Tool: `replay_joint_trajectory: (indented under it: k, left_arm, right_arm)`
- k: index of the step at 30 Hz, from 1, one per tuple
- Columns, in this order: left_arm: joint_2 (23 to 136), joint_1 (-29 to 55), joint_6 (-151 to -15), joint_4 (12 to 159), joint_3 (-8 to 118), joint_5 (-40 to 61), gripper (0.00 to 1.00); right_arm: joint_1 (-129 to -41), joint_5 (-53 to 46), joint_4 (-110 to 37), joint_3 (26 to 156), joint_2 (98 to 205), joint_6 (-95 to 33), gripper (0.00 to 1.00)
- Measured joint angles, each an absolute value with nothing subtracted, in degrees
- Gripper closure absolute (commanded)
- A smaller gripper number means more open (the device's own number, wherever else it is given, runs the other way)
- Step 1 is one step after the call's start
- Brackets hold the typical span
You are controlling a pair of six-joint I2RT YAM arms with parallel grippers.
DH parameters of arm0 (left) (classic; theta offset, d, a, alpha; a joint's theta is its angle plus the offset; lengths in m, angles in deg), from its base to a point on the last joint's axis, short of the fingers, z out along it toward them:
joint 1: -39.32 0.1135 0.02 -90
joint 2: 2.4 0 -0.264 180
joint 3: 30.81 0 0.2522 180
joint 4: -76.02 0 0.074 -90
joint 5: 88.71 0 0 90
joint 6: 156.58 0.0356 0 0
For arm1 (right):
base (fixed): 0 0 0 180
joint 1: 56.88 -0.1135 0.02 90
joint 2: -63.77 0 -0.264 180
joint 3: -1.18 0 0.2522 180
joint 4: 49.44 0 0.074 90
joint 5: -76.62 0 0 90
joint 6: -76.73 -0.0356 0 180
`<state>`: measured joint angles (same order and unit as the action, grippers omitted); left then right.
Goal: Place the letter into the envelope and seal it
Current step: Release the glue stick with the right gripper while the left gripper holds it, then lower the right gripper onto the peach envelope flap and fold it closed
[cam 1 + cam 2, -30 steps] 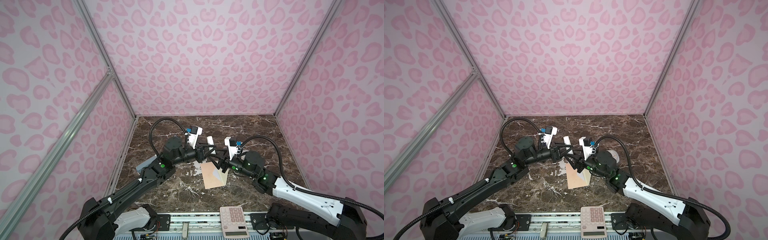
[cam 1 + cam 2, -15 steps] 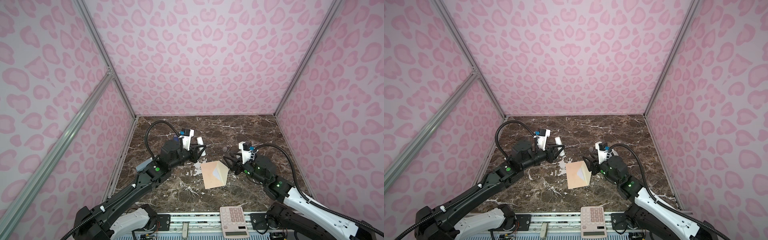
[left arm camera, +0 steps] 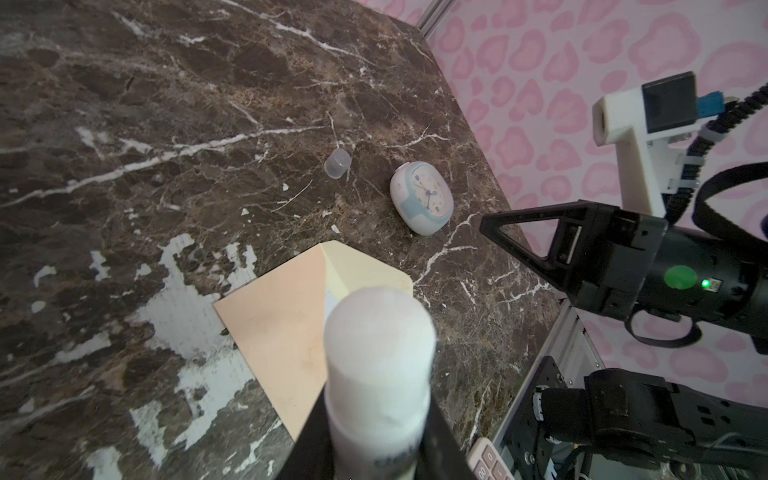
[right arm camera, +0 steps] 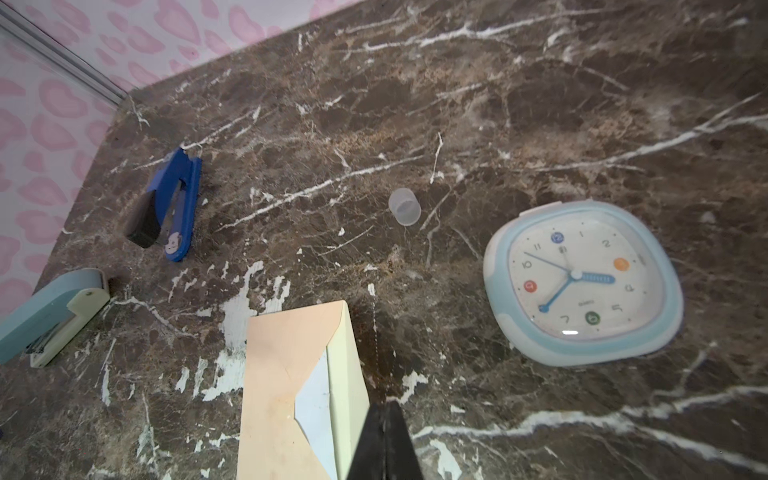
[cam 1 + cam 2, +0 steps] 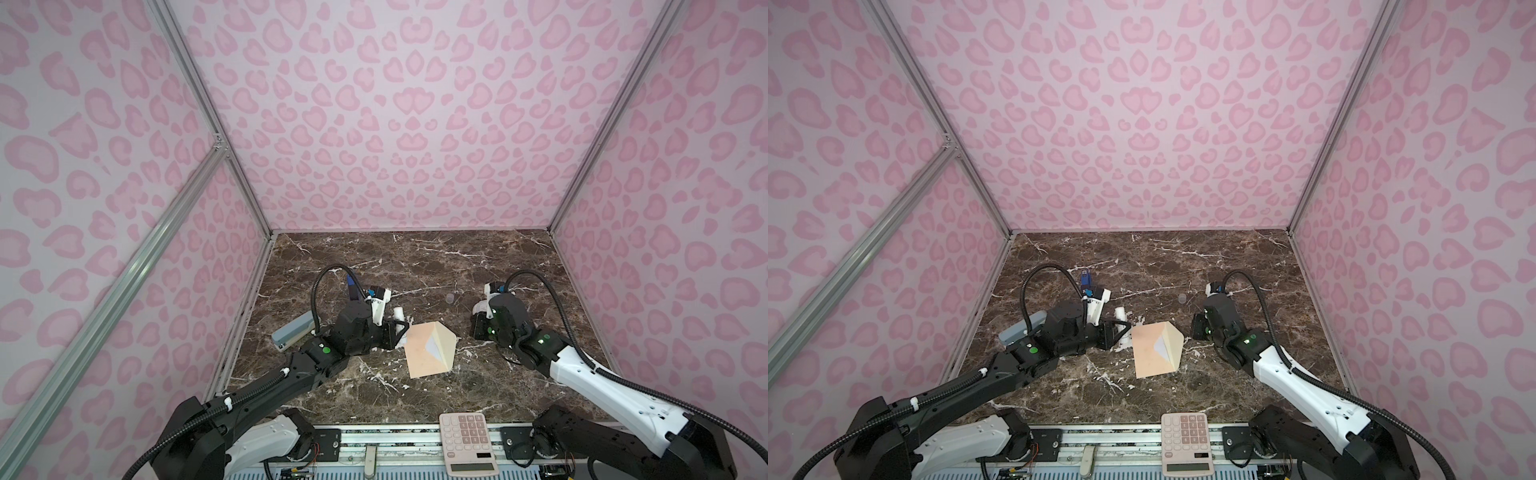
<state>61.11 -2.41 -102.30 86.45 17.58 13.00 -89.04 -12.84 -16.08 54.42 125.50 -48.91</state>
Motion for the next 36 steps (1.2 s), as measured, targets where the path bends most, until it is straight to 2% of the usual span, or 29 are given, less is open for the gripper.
replay_joint_trajectory:
  k: [5, 7, 8, 11, 13, 21, 36]
  left_arm:
    - [63.32, -2.78, -105.27, 85.31, 14.54, 12.89, 0.96]
    - [64.56, -2.91, -106.02, 84.85, 14.06, 13.37, 0.96]
    - [65.11, -2.91, -106.39, 84.48, 13.91, 13.57, 0.96]
    - [66.81, -2.96, -107.42, 83.04, 13.82, 14.57, 0.96]
    - [67.95, -2.96, -107.88, 82.16, 13.82, 15.18, 0.96]
    - [72.85, -3.05, -109.65, 78.45, 13.82, 17.76, 0.96]
    - [81.2, -3.07, -110.52, 76.0, 15.0, 21.35, 0.96]
  right_arm:
    - [-87.99, -9.08, -14.27, 55.82, 130.25, -50.3, 1.0]
    - [-87.36, -6.94, -14.24, 56.06, 132.04, -50.59, 0.89]
    - [-87.05, -5.72, -14.27, 56.1, 132.89, -50.65, 0.87]
    - [-86.18, -2.27, -13.96, 56.61, 135.53, -51.18, 0.89]
    - [-85.72, -0.6, -13.96, 56.72, 136.76, -51.2, 1.0]
    - [-83.4, 2.24, -14.07, 56.28, 138.22, -51.55, 0.99]
    - [-84.39, 8.01, -14.83, 58.73, 144.91, -50.48, 0.99]
